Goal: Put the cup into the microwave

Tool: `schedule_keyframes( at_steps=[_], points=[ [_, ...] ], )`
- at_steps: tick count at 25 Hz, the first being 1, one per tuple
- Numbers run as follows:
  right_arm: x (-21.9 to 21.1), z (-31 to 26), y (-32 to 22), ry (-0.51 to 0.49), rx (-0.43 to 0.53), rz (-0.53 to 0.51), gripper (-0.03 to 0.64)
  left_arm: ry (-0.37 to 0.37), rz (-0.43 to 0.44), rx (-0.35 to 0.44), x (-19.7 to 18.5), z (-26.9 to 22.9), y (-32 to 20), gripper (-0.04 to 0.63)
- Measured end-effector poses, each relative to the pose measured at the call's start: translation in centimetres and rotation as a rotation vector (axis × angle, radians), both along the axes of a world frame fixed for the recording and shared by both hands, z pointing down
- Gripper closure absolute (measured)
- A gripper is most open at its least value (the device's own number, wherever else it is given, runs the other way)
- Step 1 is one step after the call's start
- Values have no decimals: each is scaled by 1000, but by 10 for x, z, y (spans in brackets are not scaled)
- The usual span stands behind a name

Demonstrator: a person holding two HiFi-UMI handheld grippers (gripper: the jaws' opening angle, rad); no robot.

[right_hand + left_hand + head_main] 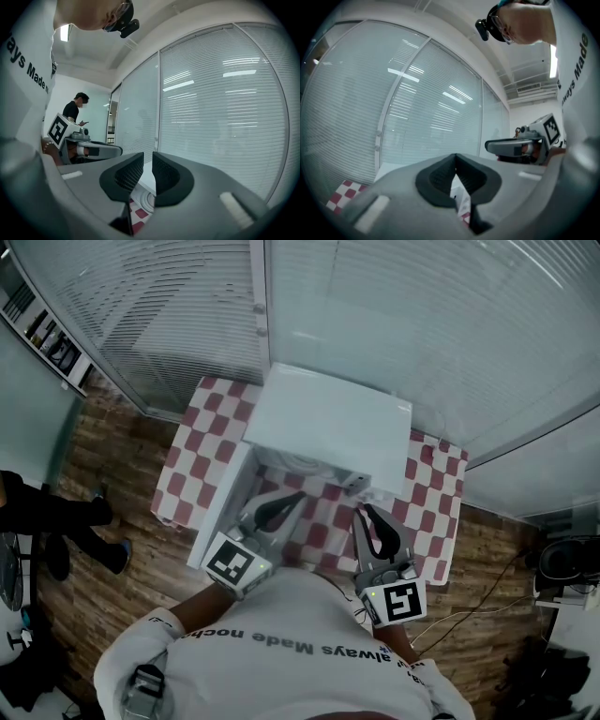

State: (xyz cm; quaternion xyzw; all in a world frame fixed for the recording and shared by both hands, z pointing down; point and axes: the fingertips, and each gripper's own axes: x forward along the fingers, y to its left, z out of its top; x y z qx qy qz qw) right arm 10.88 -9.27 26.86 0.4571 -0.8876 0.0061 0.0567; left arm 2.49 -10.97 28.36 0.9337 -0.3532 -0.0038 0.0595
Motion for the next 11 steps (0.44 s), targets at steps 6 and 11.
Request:
schedule_keyframes(
  at_steps=[6,11],
  points=[
    [-1,-6,-1,-24,8,14,558,25,-11,-23,-1,1,1,591],
    [-2,-7,1,-14,13,13,558,14,2,-8,-1,2,2,592]
  ],
)
